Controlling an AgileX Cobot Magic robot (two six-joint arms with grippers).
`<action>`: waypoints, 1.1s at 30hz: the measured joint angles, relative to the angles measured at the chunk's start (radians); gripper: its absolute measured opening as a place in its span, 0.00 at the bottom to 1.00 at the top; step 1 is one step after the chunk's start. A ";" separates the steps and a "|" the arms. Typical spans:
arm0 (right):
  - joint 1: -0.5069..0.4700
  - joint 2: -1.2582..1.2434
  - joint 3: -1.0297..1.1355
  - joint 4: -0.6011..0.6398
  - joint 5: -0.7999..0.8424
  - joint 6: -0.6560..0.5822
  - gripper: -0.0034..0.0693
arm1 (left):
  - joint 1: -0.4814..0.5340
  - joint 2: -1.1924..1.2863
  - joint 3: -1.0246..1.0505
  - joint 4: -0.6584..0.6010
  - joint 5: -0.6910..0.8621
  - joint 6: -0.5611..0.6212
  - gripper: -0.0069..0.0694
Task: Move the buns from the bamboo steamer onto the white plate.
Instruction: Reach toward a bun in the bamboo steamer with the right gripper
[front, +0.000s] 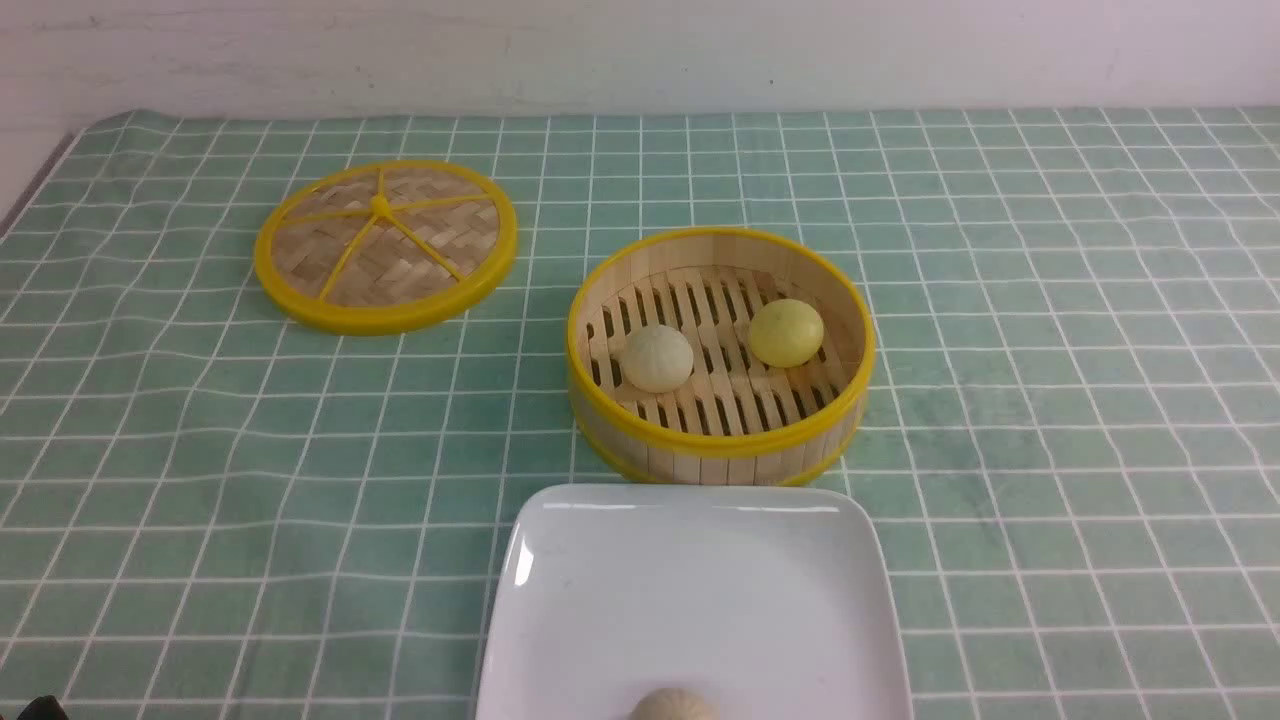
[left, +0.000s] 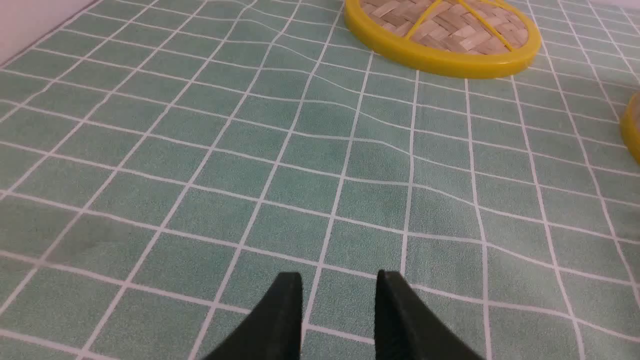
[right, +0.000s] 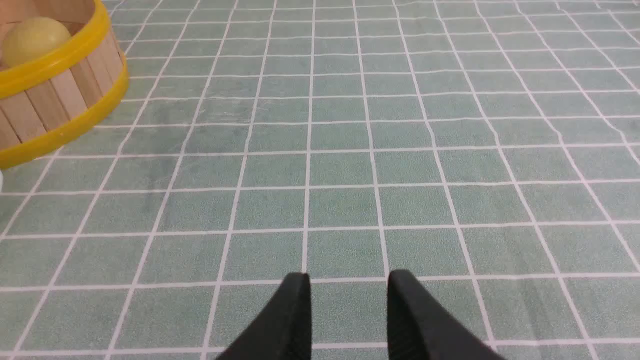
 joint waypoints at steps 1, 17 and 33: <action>0.000 0.000 0.000 0.000 0.000 0.000 0.38 | 0.000 0.000 0.000 0.000 0.000 0.000 0.41; 0.000 0.000 0.000 0.000 0.000 0.000 0.38 | 0.000 0.000 0.000 0.019 0.003 0.000 0.41; 0.000 0.000 0.000 -0.001 0.000 0.000 0.38 | 0.000 0.000 0.000 0.078 0.009 0.000 0.41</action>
